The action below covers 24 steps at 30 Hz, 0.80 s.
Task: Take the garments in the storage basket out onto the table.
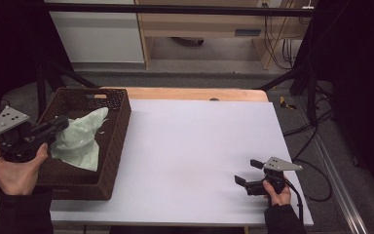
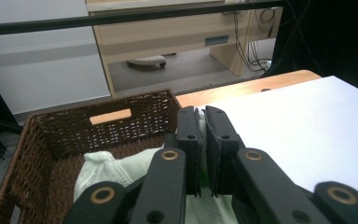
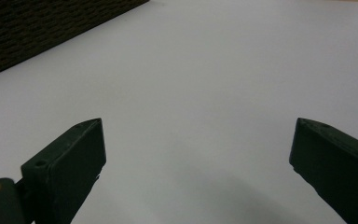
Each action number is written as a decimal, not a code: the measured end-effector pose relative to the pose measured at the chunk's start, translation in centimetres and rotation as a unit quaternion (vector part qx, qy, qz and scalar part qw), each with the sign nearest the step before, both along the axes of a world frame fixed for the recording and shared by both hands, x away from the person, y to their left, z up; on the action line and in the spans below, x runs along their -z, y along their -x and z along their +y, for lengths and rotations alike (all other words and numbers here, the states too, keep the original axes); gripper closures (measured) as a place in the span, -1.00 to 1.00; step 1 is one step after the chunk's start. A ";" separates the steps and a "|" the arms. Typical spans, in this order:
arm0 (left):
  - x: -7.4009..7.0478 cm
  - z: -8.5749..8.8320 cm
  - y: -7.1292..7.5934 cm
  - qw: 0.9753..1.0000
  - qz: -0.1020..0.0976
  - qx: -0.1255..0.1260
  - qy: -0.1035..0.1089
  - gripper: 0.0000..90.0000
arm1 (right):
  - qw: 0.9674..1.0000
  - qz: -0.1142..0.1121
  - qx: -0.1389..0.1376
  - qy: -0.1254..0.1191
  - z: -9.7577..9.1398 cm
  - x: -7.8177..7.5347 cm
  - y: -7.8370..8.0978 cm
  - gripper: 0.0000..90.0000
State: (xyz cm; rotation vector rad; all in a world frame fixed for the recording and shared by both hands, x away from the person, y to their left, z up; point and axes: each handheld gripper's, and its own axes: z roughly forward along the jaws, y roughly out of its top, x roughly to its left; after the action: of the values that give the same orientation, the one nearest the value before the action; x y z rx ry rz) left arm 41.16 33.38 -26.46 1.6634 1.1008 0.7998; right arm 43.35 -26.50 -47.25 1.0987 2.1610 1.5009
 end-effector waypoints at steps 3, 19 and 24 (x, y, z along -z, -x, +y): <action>-0.3 -0.3 0.1 1.000 -0.002 0.006 0.001 0.88 | 1.000 0.001 0.000 -0.001 0.0 0.0 0.0 -0.91; -1.1 -2.2 0.1 0.999 -0.010 0.034 0.008 0.88 | 1.000 -0.001 0.000 -0.001 -0.1 -0.1 0.0 -0.91; -1.1 -3.1 0.0 0.999 -0.010 0.045 0.011 0.88 | 1.000 -0.001 0.000 -0.001 0.0 -0.1 0.0 -0.91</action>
State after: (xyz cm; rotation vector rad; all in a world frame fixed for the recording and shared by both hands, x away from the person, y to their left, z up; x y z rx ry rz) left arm 41.14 30.29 -25.33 1.6718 1.0103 0.7419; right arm 43.33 -26.54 -47.20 1.0981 2.1577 1.5034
